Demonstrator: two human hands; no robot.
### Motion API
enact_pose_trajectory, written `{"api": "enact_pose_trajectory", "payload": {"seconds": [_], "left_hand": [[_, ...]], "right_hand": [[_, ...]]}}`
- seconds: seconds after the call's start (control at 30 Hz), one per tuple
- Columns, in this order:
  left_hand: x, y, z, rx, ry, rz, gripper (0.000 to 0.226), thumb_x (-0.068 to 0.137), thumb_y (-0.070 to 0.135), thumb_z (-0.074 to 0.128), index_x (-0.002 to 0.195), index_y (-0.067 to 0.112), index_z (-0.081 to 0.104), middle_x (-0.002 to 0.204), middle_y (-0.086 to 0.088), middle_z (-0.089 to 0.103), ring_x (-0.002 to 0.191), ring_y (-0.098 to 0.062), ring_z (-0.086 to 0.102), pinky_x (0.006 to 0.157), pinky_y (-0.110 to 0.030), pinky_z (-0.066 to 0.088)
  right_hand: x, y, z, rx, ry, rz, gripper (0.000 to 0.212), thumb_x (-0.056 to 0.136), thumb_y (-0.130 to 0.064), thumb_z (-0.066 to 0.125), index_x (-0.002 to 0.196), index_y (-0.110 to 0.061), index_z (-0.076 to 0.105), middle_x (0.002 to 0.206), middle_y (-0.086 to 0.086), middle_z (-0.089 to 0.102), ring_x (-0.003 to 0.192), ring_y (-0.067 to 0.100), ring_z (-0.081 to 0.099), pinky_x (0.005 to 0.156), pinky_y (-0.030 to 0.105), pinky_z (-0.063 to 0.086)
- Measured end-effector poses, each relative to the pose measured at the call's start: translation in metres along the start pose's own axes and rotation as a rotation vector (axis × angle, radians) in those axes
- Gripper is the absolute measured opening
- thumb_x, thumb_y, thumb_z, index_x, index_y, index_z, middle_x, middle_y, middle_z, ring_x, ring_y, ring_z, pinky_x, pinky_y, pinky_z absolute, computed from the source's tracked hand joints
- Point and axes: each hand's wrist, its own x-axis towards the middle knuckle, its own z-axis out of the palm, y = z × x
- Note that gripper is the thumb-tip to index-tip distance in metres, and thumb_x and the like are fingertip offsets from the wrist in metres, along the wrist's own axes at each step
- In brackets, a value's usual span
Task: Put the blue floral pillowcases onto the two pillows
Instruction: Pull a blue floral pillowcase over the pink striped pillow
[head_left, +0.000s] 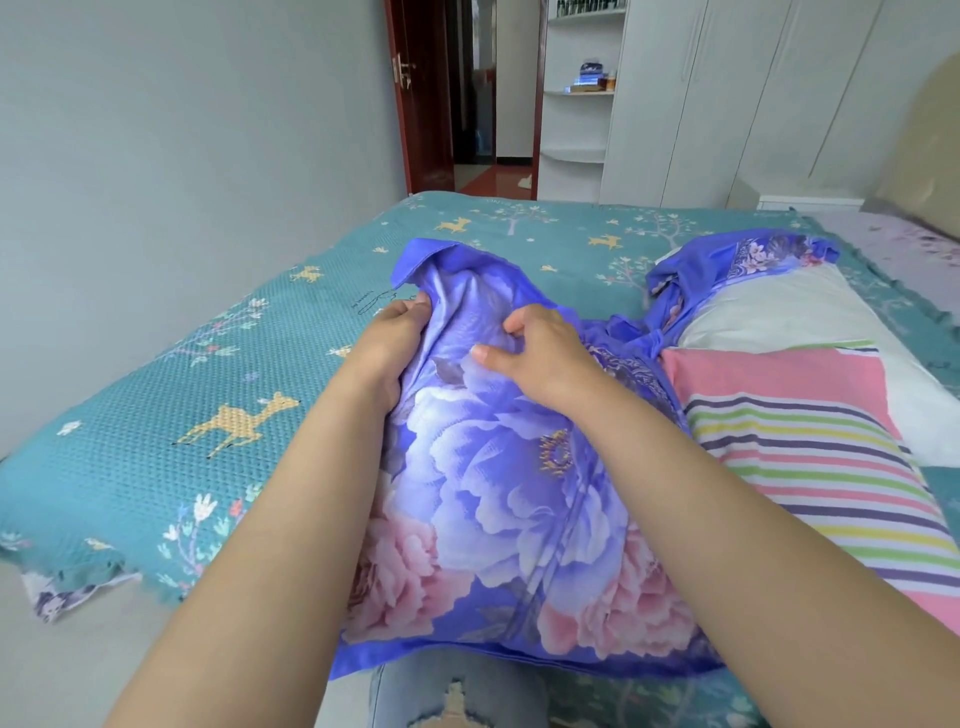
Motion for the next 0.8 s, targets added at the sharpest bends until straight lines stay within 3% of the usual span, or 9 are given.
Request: {"api": "enact_pose_trajectory", "payload": {"seconds": [0.03, 0.1, 0.2, 0.3, 0.43, 0.57, 0.8], "left_hand": [[-0.002, 0.000, 0.002, 0.007, -0.005, 0.010, 0.026, 0.098, 0.032, 0.049, 0.076, 0.017, 0.049, 0.070, -0.006, 0.060, 0.060, -0.019, 0.057, 0.063, -0.030, 0.048], [-0.005, 0.000, 0.002, 0.008, -0.004, 0.016, 0.027, 0.098, 0.030, 0.049, 0.074, 0.017, 0.048, 0.068, -0.005, 0.059, 0.059, -0.018, 0.055, 0.063, -0.030, 0.047], [-0.001, -0.003, -0.005, 0.056, 0.021, 0.048, 0.024, 0.096, 0.026, 0.051, 0.073, 0.020, 0.049, 0.069, -0.001, 0.058, 0.062, -0.017, 0.054, 0.069, -0.031, 0.047], [0.007, -0.006, -0.008, 0.218, 0.058, 0.149, 0.029, 0.091, 0.021, 0.052, 0.062, 0.023, 0.048, 0.057, 0.011, 0.052, 0.060, -0.010, 0.046, 0.069, -0.028, 0.040], [0.012, 0.002, -0.006, 0.151, 0.048, 0.178, 0.031, 0.089, 0.010, 0.052, 0.061, 0.022, 0.047, 0.050, 0.011, 0.049, 0.052, -0.008, 0.043, 0.056, -0.024, 0.039], [0.021, 0.009, -0.015, 0.104, 0.065, 0.163, 0.023, 0.088, 0.009, 0.055, 0.067, 0.018, 0.056, 0.053, 0.005, 0.056, 0.050, -0.010, 0.050, 0.052, -0.019, 0.042], [0.023, 0.022, -0.016, 0.150, -0.007, 0.178, 0.019, 0.090, 0.010, 0.053, 0.073, 0.015, 0.058, 0.065, 0.001, 0.064, 0.061, -0.014, 0.058, 0.064, -0.022, 0.049]], "right_hand": [[0.000, -0.001, 0.000, -0.004, -0.021, 0.002, 0.035, 0.084, -0.042, 0.066, 0.103, -0.013, 0.059, 0.110, 0.010, 0.058, 0.106, 0.027, 0.052, 0.092, 0.035, 0.042], [0.002, -0.001, -0.001, 0.011, -0.021, 0.017, 0.020, 0.086, -0.035, 0.065, 0.080, -0.019, 0.056, 0.083, 0.000, 0.060, 0.087, 0.023, 0.055, 0.076, 0.028, 0.041], [0.003, -0.002, -0.008, 0.005, -0.040, 0.019, 0.033, 0.087, -0.033, 0.065, 0.063, -0.024, 0.044, 0.064, -0.010, 0.049, 0.073, 0.018, 0.051, 0.067, 0.026, 0.035], [0.005, -0.006, -0.022, -0.028, -0.095, 0.004, 0.033, 0.087, -0.030, 0.066, 0.061, -0.022, 0.047, 0.061, -0.006, 0.051, 0.068, 0.018, 0.049, 0.065, 0.025, 0.035], [0.011, -0.008, -0.040, 0.015, -0.161, 0.013, 0.026, 0.086, -0.026, 0.067, 0.066, -0.012, 0.057, 0.057, 0.005, 0.056, 0.054, 0.017, 0.047, 0.065, 0.028, 0.043], [0.009, -0.009, -0.052, 0.084, -0.226, 0.074, 0.026, 0.085, -0.023, 0.069, 0.065, -0.014, 0.055, 0.063, 0.008, 0.060, 0.059, 0.021, 0.058, 0.068, 0.032, 0.055], [-0.009, -0.015, -0.065, 0.074, -0.187, 0.105, 0.025, 0.084, -0.026, 0.070, 0.067, -0.015, 0.056, 0.082, 0.018, 0.068, 0.078, 0.033, 0.070, 0.080, 0.045, 0.057]]}}
